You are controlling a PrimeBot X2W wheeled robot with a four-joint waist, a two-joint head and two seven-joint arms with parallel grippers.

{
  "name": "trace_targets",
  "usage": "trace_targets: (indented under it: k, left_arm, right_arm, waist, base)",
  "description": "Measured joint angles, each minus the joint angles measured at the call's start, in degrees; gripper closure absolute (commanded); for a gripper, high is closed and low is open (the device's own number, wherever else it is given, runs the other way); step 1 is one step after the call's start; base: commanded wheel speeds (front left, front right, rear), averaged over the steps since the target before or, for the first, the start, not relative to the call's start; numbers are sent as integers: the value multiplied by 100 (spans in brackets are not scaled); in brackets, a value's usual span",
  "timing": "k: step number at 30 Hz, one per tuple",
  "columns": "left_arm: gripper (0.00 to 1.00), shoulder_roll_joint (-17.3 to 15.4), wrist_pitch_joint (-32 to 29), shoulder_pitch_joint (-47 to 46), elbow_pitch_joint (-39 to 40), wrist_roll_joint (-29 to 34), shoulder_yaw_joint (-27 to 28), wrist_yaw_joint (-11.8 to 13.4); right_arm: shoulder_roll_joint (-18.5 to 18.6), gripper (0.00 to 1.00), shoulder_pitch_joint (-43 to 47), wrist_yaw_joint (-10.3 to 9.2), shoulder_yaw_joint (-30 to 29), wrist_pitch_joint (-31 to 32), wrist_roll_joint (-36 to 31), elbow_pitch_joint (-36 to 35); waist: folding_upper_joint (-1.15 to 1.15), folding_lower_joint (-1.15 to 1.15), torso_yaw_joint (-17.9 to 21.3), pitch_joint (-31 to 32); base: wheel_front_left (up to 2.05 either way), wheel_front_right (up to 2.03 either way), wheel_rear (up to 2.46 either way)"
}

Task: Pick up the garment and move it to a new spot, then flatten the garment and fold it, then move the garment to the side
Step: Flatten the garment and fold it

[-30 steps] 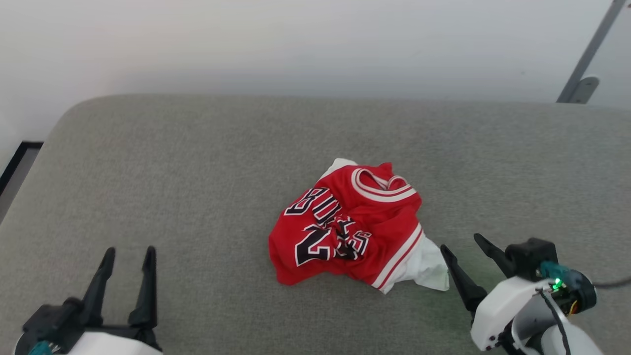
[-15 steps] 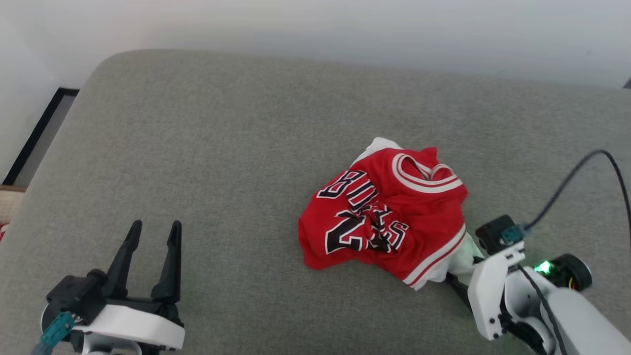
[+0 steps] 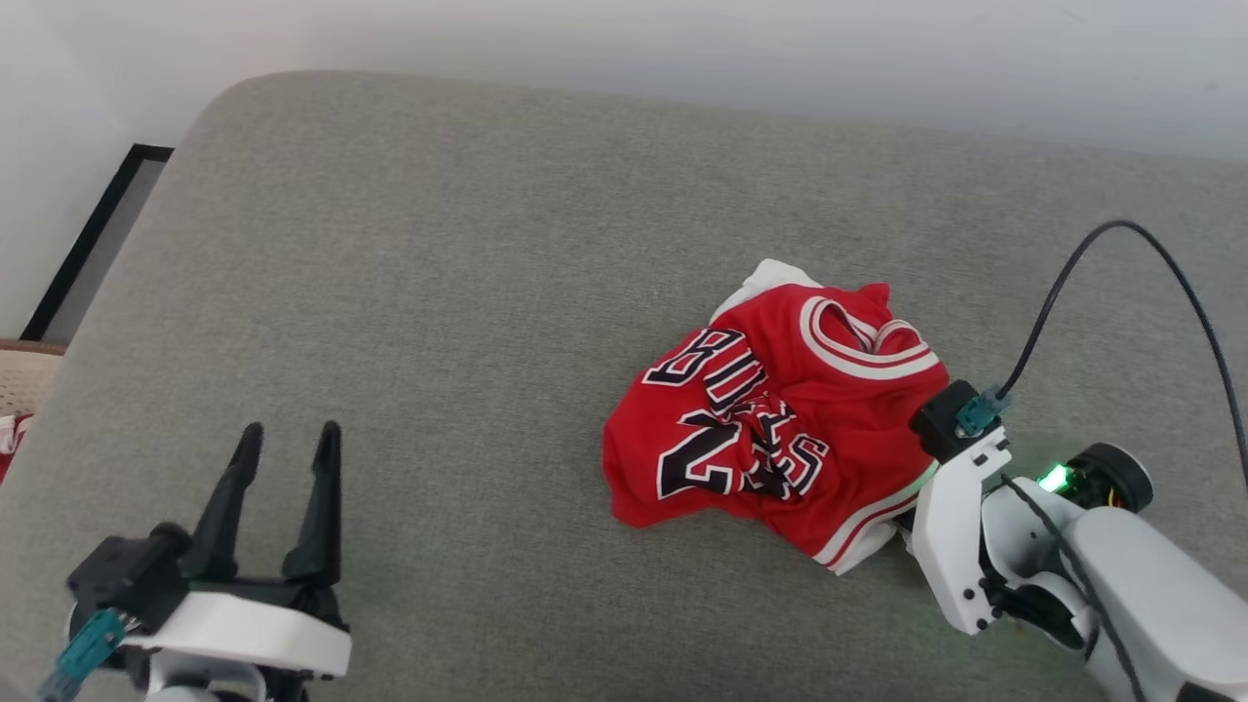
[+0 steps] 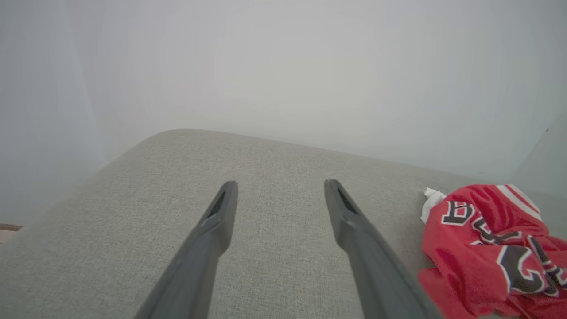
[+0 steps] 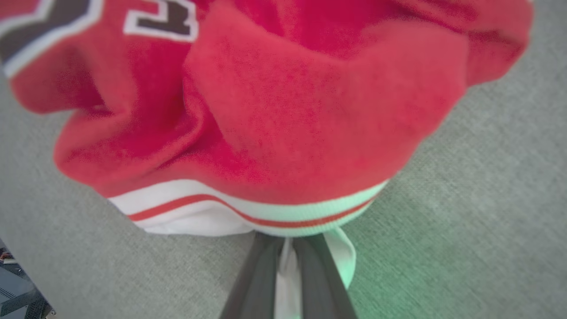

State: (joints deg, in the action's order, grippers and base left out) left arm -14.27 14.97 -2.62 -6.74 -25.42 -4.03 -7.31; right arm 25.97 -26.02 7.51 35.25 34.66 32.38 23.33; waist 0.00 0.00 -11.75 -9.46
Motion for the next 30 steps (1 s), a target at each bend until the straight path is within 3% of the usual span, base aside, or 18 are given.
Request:
trace_targets:
  k: [5,13,19,24,25,26,28,30]
  left_arm:
    - [0,-16,0,154,78,0,191,0]
    - [0,-40,1,256,176,-14,283,0]
    - [0,-69,0,194,176,-27,226,0]
    - [0,-134,0,85,87,-67,68,0]
    - [0,-159,1,48,73,-90,40,0]
    - [0,-187,1,16,59,-107,7,0]
    - [0,-253,0,-48,21,-201,-96,0]
    - [0,-372,0,-112,5,-256,-191,0]
  right_arm:
    - [539,100,26,5,-119,269,335,-603]
    - [1263,100,632,4,-1415,720,444,-1302]
    - [1255,100,1165,4,-2282,909,396,-1060]
    - [933,100,1202,4,-2435,552,393,-492]
    - [899,95,1156,4,-2428,479,391,-380]
    - [870,71,1105,5,-2421,412,387,-268]
    - [802,0,1022,5,-2401,258,378,-98]
    - [758,0,925,5,-2360,202,368,13]
  waist:
    - [0,0,211,29]
    - [0,0,506,43]
    - [0,0,521,-59]
    - [0,0,469,-156]
    - [0,0,458,-166]
    - [0,0,449,-170]
    - [0,0,453,-165]
    - [0,0,476,-144]
  base:
    - [0,0,0]
    - [0,0,0]
    - [0,0,0]
    - [0,0,0]
    - [0,0,0]
    - [0,0,0]
    - [0,0,0]
    - [0,0,0]
